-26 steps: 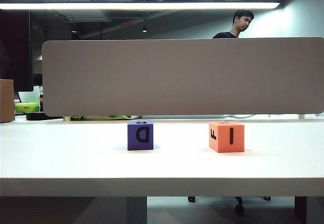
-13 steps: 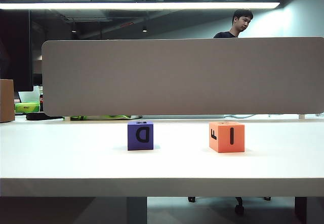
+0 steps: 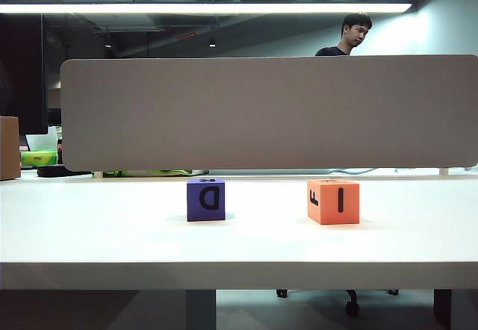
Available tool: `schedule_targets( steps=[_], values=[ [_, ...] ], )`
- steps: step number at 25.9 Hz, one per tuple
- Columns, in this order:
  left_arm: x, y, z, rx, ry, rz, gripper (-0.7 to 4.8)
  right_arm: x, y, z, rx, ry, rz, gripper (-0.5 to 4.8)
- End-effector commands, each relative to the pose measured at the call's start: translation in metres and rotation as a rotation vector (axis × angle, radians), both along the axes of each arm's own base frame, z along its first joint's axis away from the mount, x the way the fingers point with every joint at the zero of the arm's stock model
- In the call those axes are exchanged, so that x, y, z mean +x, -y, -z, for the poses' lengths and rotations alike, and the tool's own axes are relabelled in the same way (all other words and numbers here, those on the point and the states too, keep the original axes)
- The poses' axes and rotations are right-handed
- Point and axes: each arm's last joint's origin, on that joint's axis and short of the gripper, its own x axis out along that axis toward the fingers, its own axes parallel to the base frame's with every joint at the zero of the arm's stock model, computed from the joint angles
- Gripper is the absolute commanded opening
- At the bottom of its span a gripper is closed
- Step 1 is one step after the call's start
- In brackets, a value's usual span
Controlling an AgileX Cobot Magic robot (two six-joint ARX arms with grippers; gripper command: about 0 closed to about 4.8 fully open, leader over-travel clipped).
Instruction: Stack the letter block on the right onto the letter block on the left.
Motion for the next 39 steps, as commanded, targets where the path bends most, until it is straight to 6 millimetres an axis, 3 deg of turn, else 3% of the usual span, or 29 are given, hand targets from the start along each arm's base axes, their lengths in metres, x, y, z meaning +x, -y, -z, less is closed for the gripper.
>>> schedule_targets(
  steps=[1, 3, 7, 8, 11, 13, 17, 18, 19, 28, 37, 39],
  values=[
    [0.0, 0.001, -0.004, 0.003, -0.003, 0.055, -0.04, 0.037, -0.023, 0.01, -0.034, -0.059, -0.091, 0.14],
    [0.003, 0.001, -0.014, 0.041, 0.012, 0.053, -0.04, 0.062, -0.041, 0.03, -0.075, -0.132, -0.126, 0.14],
    [0.011, 0.001, -0.038, 0.109, 0.024, 0.053, -0.04, 0.083, -0.063, 0.055, -0.264, -0.156, -0.059, 0.25],
    [0.015, 0.001, -0.043, 0.108, 0.002, 0.065, -0.04, 0.09, -0.067, 0.062, -0.324, -0.162, -0.047, 0.82],
    [0.03, 0.001, -0.046, 0.112, -0.067, 0.079, -0.04, 0.109, -0.073, 0.085, -0.369, -0.225, -0.058, 3.23],
    [0.039, 0.001, -0.046, 0.125, -0.101, 0.084, -0.04, 0.12, -0.077, 0.1, -0.383, -0.274, -0.059, 3.74],
    [0.05, 0.001, -0.043, 0.118, -0.161, 0.098, -0.04, 0.143, -0.083, 0.134, -0.458, -0.358, -0.02, 3.98],
    [0.051, 0.001, -0.042, 0.115, -0.17, 0.095, -0.04, 0.152, -0.085, 0.149, -0.488, -0.381, -0.002, 4.51],
    [0.051, 0.001, -0.042, 0.115, -0.17, 0.094, -0.04, 0.156, -0.086, 0.155, -0.496, -0.391, 0.0, 4.69],
    [0.05, 0.001, -0.043, 0.099, -0.174, 0.103, -0.04, 0.18, -0.095, 0.199, -0.485, -0.469, -0.003, 4.79],
    [0.048, 0.002, -0.043, 0.078, -0.177, 0.138, -0.04, 0.184, -0.097, 0.214, -0.471, -0.523, -0.008, 4.79],
    [0.048, 0.002, -0.044, 0.078, -0.175, 0.139, -0.05, 0.184, -0.097, 0.214, -0.467, -0.524, -0.012, 3.74]
  ],
)
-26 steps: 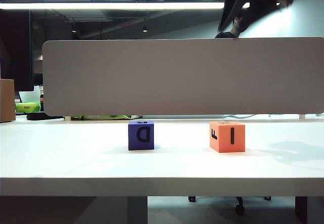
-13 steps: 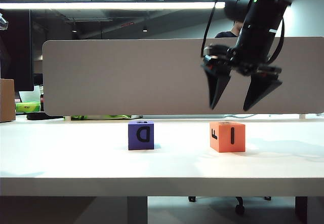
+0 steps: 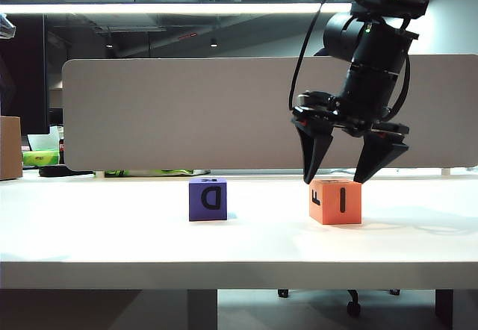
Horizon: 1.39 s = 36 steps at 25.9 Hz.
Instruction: Stack the letter block on the right onto the letter block on the left.
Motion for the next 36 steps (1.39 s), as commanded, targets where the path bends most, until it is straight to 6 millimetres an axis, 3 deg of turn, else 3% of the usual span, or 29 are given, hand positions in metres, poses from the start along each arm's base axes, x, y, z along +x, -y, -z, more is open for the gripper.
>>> schedule_targets(
  steps=[1, 18, 19, 22, 25, 29, 36],
  values=[
    [-0.001, 0.0, -0.004, -0.002, 0.024, 0.007, -0.04, 0.0, -0.001, -0.003, 0.026, 0.004, -0.007, 3.22],
    [-0.001, 0.0, -0.004, -0.002, 0.025, 0.007, -0.04, -0.003, -0.001, -0.007, 0.036, -0.006, -0.012, 2.99],
    [-0.001, 0.0, -0.004, -0.002, 0.025, 0.007, -0.04, -0.003, -0.001, -0.007, 0.037, -0.004, -0.013, 2.75],
    [-0.001, 0.0, -0.004, -0.002, 0.025, 0.007, -0.04, -0.003, -0.002, -0.009, 0.039, 0.001, -0.016, 2.69],
    [-0.001, 0.0, -0.004, -0.002, 0.025, 0.007, -0.04, -0.001, -0.004, -0.025, 0.04, 0.003, -0.019, 2.69],
    [-0.001, 0.0, -0.004, -0.002, 0.025, 0.006, -0.04, 0.005, -0.011, -0.063, 0.063, 0.069, -0.033, 2.69],
    [-0.001, 0.0, -0.004, -0.001, 0.026, 0.002, -0.04, 0.009, -0.038, -0.117, 0.132, 0.24, -0.094, 2.68]
  ],
)
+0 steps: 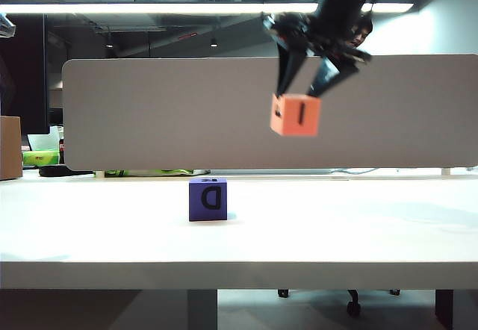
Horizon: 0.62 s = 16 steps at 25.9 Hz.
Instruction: Stack the letter block on the right onto the letter block on the left.
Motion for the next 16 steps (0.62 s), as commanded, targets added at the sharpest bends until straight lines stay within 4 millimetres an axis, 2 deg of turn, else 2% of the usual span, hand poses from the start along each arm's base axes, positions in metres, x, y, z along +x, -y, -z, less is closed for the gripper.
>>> schedule_targets(
  steps=[1, 5, 11, 16],
  values=[
    [0.0, 0.0, -0.004, 0.0, 0.022, 0.002, -0.04, 0.002, -0.015, -0.011, 0.021, 0.043, -0.034, 2.68],
    [0.0, 0.0, -0.004, 0.0, 0.022, 0.0, -0.04, 0.005, -0.038, -0.003, 0.015, 0.034, -0.079, 2.69],
    [0.0, 0.0, -0.004, 0.0, 0.022, 0.0, -0.04, 0.005, -0.08, 0.023, -0.004, -0.006, -0.161, 2.69],
    [0.0, 0.0, -0.004, 0.0, 0.021, -0.001, -0.04, 0.006, -0.096, 0.037, -0.015, -0.031, -0.189, 2.69]
  ],
)
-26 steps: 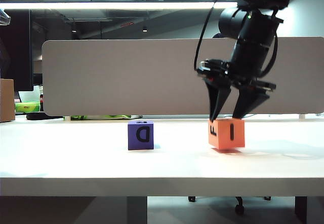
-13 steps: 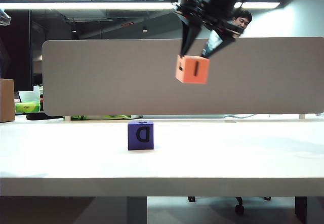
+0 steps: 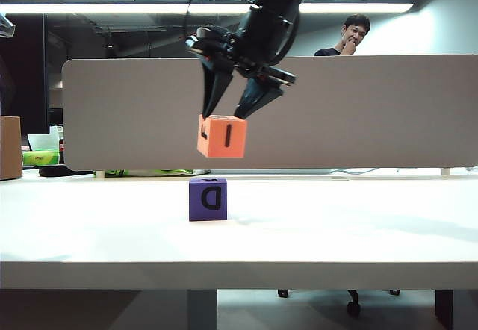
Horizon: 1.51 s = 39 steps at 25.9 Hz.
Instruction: Stack the letter block on the right onto the letter block on the left.
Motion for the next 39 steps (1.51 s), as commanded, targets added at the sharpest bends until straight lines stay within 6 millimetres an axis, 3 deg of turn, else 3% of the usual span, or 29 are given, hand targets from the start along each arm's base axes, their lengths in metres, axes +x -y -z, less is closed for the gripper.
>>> schedule_targets(
  steps=[1, 8, 9, 11, 22, 32, 34, 36, 37, 38, 39],
  values=[
    [0.0, 0.0, -0.004, 0.0, 0.021, 0.001, -0.04, 0.0, -0.007, 0.008, -0.006, -0.01, -0.013, 2.69],
    [0.0, 0.0, -0.004, 0.0, 0.021, 0.001, -0.04, 0.003, -0.013, 0.016, -0.006, -0.009, -0.021, 2.71],
    [0.0, 0.0, -0.004, 0.0, 0.021, 0.001, -0.04, 0.003, -0.013, 0.016, -0.004, -0.006, -0.021, 2.8],
    [0.0, 0.0, -0.004, 0.0, 0.021, 0.001, -0.04, 0.004, -0.014, 0.016, -0.001, -0.002, -0.021, 3.46],
    [0.0, 0.0, -0.004, 0.0, 0.021, 0.001, -0.04, 0.004, -0.015, 0.014, 0.024, 0.0, -0.036, 3.71],
    [0.0, 0.0, -0.004, 0.002, 0.022, -0.005, -0.04, 0.003, -0.013, -0.009, 0.0, 0.034, -0.01, 3.73],
    [0.001, -0.001, -0.004, 0.013, 0.022, -0.043, -0.04, -0.001, -0.01, -0.019, -0.031, 0.037, 0.009, 3.39],
    [0.002, -0.003, -0.003, 0.029, 0.021, -0.098, -0.04, -0.009, -0.007, -0.031, -0.044, 0.04, -0.013, 1.98],
    [0.002, -0.003, -0.003, 0.038, 0.022, -0.126, -0.04, -0.014, -0.005, -0.038, -0.049, 0.045, -0.027, 0.71],
    [0.003, -0.004, -0.003, 0.046, 0.026, -0.154, -0.04, -0.022, -0.002, -0.051, -0.049, 0.073, -0.056, -0.03],
    [0.003, -0.004, -0.004, 0.053, 0.029, -0.168, -0.04, -0.027, 0.0, -0.059, -0.045, 0.101, -0.071, -0.05]
  ],
)
